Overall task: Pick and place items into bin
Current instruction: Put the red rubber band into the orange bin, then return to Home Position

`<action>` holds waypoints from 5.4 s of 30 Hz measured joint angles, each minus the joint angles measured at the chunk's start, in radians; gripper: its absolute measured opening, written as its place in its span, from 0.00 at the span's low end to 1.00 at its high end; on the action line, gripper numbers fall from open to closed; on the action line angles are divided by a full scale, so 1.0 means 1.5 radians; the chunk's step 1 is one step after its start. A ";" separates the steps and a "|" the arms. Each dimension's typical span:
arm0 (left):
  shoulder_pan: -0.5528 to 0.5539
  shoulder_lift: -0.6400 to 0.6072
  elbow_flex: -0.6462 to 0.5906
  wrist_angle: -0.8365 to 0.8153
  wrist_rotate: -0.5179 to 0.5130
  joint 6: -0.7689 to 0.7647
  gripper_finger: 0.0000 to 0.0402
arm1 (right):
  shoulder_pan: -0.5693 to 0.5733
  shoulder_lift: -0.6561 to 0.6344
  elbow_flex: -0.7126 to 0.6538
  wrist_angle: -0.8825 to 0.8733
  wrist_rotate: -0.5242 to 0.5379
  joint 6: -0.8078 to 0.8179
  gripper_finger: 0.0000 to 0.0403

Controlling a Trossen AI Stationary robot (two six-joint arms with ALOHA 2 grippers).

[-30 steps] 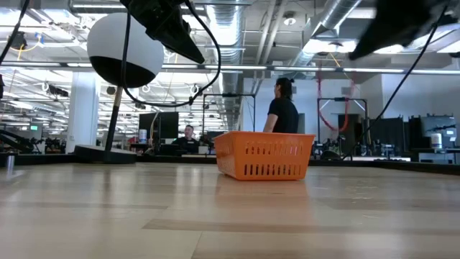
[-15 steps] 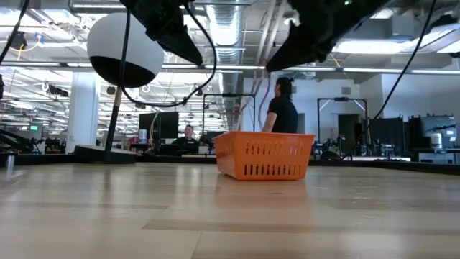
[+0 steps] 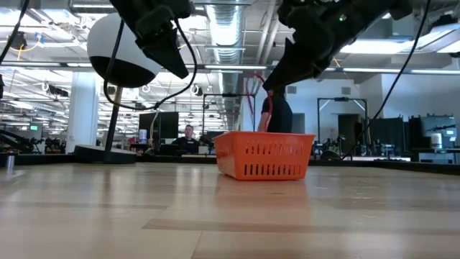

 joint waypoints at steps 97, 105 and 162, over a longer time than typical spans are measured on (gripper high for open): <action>0.000 -0.880 -0.669 0.424 0.166 -0.012 0.41 | -0.063 -1.002 -0.581 0.069 -0.258 0.018 0.22; 0.000 -0.880 -0.669 0.398 0.168 -0.066 0.41 | -0.063 -1.002 -0.581 0.070 -0.258 0.018 0.22; 0.001 -0.880 -0.670 0.393 0.167 -0.067 0.41 | -0.063 -1.002 -0.583 0.070 -0.259 0.017 0.22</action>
